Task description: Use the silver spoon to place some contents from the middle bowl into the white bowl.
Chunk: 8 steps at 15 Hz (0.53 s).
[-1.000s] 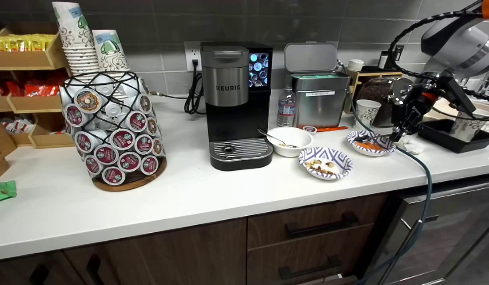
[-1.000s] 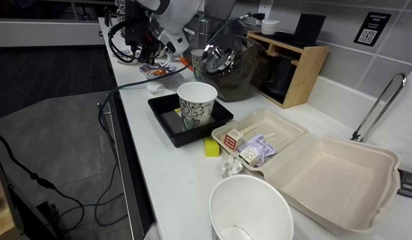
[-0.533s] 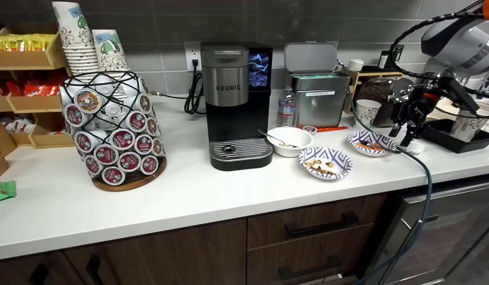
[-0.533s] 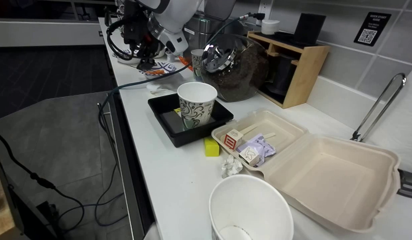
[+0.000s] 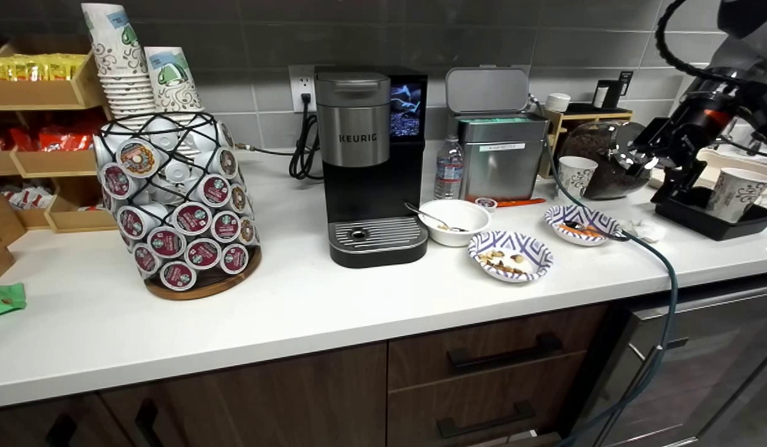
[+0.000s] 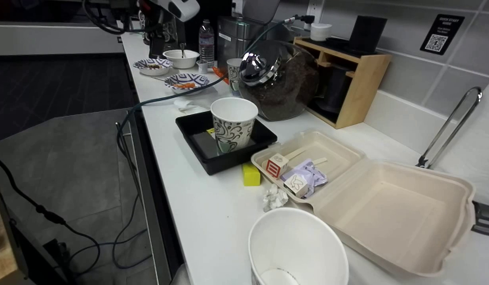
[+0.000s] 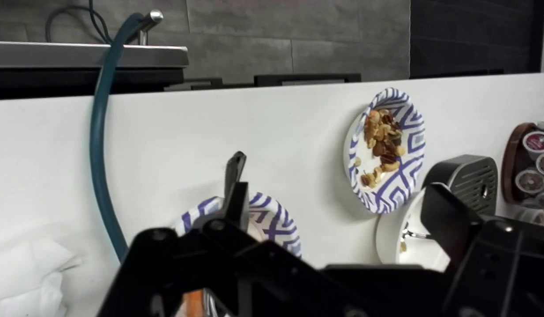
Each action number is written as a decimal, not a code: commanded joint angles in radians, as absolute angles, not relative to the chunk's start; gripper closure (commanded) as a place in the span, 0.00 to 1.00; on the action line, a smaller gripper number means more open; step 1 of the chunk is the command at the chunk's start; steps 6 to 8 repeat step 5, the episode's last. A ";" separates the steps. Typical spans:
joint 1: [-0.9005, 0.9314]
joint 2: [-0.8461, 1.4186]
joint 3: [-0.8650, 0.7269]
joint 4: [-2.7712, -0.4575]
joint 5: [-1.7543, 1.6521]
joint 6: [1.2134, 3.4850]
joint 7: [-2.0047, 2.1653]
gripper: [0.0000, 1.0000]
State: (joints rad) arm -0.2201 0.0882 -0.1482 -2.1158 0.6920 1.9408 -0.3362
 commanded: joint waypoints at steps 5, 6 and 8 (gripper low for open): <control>-0.166 -0.165 -0.158 -2.378 0.813 2.203 -0.333 0.00; -0.166 -0.165 -0.158 -2.378 0.813 2.203 -0.333 0.00; -0.166 -0.165 -0.158 -2.378 0.813 2.203 -0.333 0.00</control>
